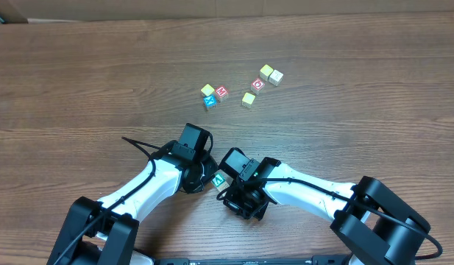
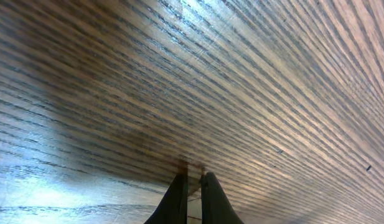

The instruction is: Flip 3 blocks

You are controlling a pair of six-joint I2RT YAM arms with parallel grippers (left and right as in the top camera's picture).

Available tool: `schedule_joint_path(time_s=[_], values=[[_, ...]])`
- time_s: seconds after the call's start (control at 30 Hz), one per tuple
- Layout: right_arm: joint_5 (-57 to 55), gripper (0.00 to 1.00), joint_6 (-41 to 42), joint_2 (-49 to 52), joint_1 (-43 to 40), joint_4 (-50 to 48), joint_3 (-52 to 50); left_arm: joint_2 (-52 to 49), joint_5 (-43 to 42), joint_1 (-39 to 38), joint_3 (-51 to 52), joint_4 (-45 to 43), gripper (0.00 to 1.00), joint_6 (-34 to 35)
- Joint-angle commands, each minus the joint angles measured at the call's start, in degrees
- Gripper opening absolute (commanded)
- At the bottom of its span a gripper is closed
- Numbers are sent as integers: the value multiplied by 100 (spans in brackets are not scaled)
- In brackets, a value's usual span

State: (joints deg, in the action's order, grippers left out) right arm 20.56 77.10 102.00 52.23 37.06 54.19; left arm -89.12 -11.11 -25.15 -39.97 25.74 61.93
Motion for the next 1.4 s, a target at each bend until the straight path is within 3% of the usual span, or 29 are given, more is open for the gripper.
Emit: schedule_joint_path(time_s=[0.0,0.63,1.37], values=[[-533,4,249,127,-9,-621,125,-153,-1246,-452,190,293,4,-306],[-660,4,1217,127,-9,-1104,125,-153,-1250,-452,190,295,4,-372],[-981,4,1296,127,323,-1281,125,-153,-1248,-452,195,299,4,-520]])
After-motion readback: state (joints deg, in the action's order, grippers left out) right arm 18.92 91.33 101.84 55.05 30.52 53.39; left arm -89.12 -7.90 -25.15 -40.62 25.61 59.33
